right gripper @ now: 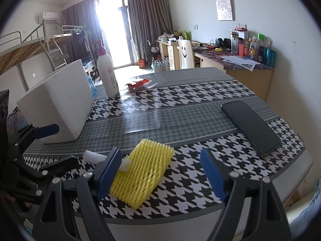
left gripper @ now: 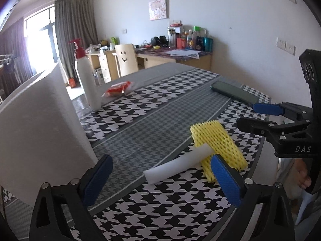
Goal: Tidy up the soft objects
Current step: 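Move the left tool to the white foam tube and close on it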
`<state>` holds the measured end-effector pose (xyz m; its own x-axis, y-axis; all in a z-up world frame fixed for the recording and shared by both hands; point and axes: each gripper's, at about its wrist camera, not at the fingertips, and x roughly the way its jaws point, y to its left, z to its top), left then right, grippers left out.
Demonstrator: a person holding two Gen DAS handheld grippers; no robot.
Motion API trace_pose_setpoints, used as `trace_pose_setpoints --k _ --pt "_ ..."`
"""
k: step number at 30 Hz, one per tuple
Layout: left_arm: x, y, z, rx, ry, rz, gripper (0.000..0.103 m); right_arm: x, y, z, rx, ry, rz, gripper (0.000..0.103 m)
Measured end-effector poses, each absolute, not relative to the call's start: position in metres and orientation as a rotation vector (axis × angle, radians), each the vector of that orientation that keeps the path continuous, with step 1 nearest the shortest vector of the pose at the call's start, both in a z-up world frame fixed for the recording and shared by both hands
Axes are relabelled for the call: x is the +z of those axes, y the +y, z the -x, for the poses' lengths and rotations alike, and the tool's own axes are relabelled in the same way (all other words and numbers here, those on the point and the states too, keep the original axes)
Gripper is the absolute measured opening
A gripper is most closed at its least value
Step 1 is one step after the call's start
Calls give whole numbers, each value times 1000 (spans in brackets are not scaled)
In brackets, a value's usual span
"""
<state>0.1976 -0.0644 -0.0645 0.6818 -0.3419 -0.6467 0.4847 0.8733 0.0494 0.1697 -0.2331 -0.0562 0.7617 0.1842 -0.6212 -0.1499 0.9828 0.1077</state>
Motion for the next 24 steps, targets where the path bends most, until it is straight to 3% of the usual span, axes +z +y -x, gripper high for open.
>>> trace_pose_setpoints --k 8,17,24 --pt "-75 -74 -207 -533 720 -229 94 -62 -237 -171 171 705 -49 84" --pt "-88 -81 -218 -591 787 -220 85 -67 -240 -172 158 728 -50 84" --pt "-92 -82 -228 -599 807 -225 84 -71 -243 -174 152 741 -56 84"
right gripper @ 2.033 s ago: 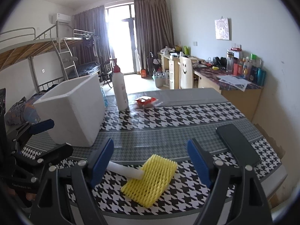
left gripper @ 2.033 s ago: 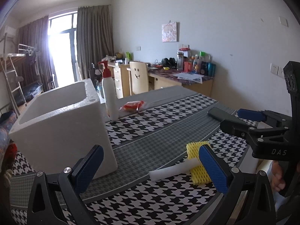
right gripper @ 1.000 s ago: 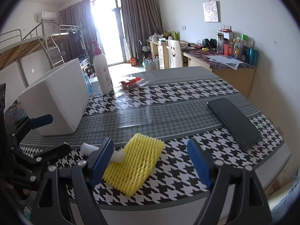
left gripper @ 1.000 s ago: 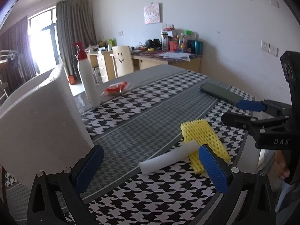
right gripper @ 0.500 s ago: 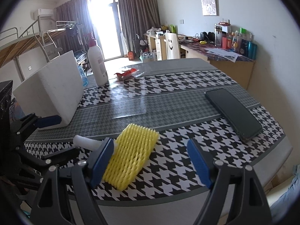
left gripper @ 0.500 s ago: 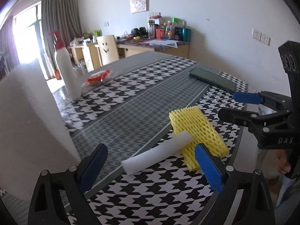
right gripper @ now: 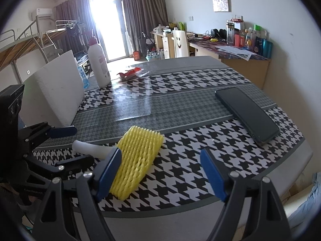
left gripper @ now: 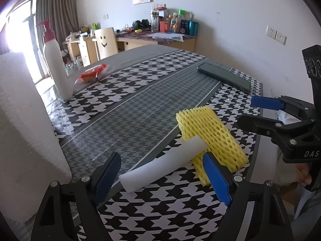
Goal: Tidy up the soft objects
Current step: 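Move the left tool to the white foam tube and close on it, then close the right tool on the yellow mesh sleeve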
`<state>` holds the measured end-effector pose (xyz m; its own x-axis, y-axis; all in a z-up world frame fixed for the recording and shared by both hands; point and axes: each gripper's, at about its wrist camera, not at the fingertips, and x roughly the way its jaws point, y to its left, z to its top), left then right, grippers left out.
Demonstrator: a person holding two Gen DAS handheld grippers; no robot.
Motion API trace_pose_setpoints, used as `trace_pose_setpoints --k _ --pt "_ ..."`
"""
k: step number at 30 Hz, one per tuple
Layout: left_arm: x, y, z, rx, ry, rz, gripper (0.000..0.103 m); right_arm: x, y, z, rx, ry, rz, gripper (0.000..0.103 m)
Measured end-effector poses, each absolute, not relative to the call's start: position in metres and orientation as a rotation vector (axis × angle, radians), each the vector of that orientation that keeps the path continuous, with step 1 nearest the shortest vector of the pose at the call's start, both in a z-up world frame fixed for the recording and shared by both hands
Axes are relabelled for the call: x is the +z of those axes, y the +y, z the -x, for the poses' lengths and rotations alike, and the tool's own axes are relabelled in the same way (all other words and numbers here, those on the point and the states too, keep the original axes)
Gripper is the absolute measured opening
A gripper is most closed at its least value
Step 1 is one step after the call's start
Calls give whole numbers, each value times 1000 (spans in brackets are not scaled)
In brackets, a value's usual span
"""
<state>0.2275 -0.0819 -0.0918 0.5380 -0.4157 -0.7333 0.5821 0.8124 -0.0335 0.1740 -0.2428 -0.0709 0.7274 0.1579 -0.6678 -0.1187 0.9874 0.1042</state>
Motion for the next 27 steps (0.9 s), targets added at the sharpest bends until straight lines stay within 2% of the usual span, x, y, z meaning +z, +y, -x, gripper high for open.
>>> trace_pose_setpoints --k 8,11,13,20,22,27 --pt "-105 -86 -230 -614 849 -250 77 -77 -242 -178 148 763 -55 84" --pt "-105 -85 -232 -595 849 -257 70 -78 -242 -179 146 767 -62 84" --pt "-108 -84 -236 -557 852 -279 61 -79 -242 -180 145 771 -64 84" --pt "-107 -81 -240 -518 837 -295 47 -78 -240 -179 153 768 -62 84" --pt "-107 -78 -242 -494 836 -286 36 -78 -240 -178 151 769 -63 84" --pt "-106 -70 -245 -462 837 -247 18 -80 -239 -179 152 775 -65 84"
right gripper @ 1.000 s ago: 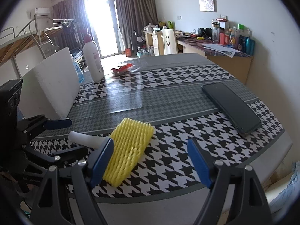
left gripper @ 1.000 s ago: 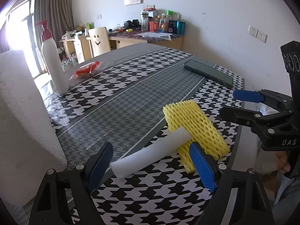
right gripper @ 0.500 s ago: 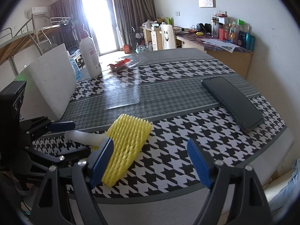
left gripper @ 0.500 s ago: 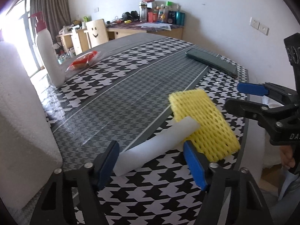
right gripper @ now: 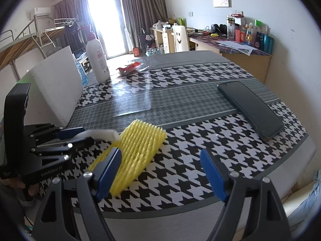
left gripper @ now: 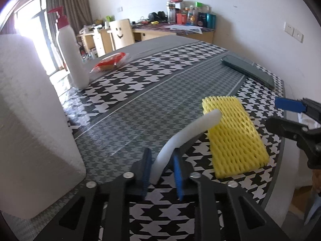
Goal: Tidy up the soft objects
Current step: 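Close the right tool on the yellow mesh sleeve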
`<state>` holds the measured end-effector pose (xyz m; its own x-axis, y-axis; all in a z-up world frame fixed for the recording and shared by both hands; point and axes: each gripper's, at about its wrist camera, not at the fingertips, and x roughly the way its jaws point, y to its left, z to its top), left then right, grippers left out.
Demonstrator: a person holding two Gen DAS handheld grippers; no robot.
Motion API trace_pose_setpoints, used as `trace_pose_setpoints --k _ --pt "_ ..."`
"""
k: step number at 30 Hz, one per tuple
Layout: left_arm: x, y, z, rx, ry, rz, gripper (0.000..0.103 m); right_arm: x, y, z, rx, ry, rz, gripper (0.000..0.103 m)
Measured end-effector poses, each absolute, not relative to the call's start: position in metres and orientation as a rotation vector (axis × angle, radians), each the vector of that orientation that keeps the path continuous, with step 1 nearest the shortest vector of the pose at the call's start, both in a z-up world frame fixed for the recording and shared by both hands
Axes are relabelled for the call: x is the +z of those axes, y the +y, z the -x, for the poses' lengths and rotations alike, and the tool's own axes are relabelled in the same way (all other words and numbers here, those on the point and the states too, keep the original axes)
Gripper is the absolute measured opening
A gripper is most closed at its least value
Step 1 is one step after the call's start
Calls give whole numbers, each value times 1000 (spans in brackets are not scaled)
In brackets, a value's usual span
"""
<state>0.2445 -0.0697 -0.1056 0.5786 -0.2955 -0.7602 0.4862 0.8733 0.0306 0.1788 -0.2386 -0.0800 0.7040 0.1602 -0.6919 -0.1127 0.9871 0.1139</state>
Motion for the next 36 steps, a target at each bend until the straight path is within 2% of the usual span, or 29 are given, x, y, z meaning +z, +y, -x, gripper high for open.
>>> trace_pose_setpoints --k 7,36 --pt "-101 -63 -239 -481 823 -200 11 -81 -232 -183 158 783 -61 84" --pt "-61 -37 -206 -413 712 -98 11 -77 -181 -230 264 818 16 84"
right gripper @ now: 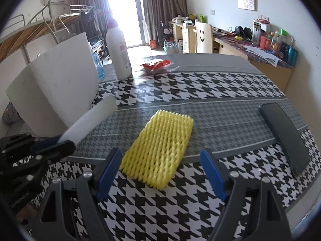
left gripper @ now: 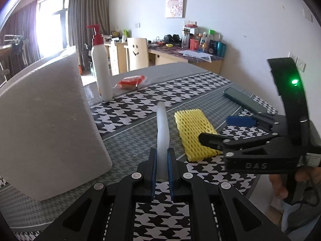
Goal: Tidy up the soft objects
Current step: 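Close the right tool on the yellow mesh sleeve, then lift the foam tube and mesh sleeve off the table in both tools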
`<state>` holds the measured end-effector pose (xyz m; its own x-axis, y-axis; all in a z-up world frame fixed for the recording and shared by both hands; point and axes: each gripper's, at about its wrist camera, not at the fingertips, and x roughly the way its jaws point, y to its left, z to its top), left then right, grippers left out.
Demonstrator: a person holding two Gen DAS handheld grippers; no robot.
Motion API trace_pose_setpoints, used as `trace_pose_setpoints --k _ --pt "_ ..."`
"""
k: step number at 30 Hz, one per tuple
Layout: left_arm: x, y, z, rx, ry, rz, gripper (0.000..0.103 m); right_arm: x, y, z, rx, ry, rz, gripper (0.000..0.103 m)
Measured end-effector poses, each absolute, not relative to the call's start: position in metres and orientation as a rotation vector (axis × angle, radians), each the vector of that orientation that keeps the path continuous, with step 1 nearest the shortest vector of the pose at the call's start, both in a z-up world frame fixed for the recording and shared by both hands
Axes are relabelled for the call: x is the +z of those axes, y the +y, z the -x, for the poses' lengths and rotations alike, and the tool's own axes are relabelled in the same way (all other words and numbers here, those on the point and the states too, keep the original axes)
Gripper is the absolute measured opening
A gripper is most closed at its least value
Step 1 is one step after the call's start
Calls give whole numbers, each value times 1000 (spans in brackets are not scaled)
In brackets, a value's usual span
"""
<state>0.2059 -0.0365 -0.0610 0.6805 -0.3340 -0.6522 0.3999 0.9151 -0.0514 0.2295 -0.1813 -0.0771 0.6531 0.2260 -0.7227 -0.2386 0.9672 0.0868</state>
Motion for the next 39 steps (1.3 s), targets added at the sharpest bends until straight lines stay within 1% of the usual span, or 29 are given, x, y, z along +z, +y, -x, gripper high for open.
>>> trace_pose_setpoints --k 7,8,9,11,12,13,14,19,25,28,31,39 --pt "-56 -31 -198 -382 702 -69 11 -84 -177 -234 272 838 28 84" --pt "-55 -31 -196 -373 697 -69 11 -85 -176 -234 273 843 27 82" --pt "-55 -30 -194 -362 689 -73 11 -86 -176 -236 276 849 27 79" --pt "-53 -29 -191 -339 675 -79 11 -89 -176 -239 287 867 28 67" --pt "-52 -29 -190 -339 672 -75 11 -91 -176 -239 289 870 27 65" --pt "-51 -28 -190 -339 672 -68 11 -93 -175 -239 293 875 28 61" --pt "-51 -27 -189 -335 672 -62 11 -94 -175 -239 296 880 30 58" --pt "-51 -21 -185 -308 677 -40 11 -101 -173 -239 304 892 32 53" --pt "-50 -21 -180 -285 673 -38 11 -102 -172 -239 342 898 23 36" --pt "-48 -19 -176 -276 667 -36 11 -101 -169 -237 372 898 10 22" --pt "-44 -17 -173 -267 656 -32 11 -96 -166 -233 376 881 24 20" --pt "-30 -9 -158 -256 622 -20 11 -60 -167 -208 390 781 22 20"
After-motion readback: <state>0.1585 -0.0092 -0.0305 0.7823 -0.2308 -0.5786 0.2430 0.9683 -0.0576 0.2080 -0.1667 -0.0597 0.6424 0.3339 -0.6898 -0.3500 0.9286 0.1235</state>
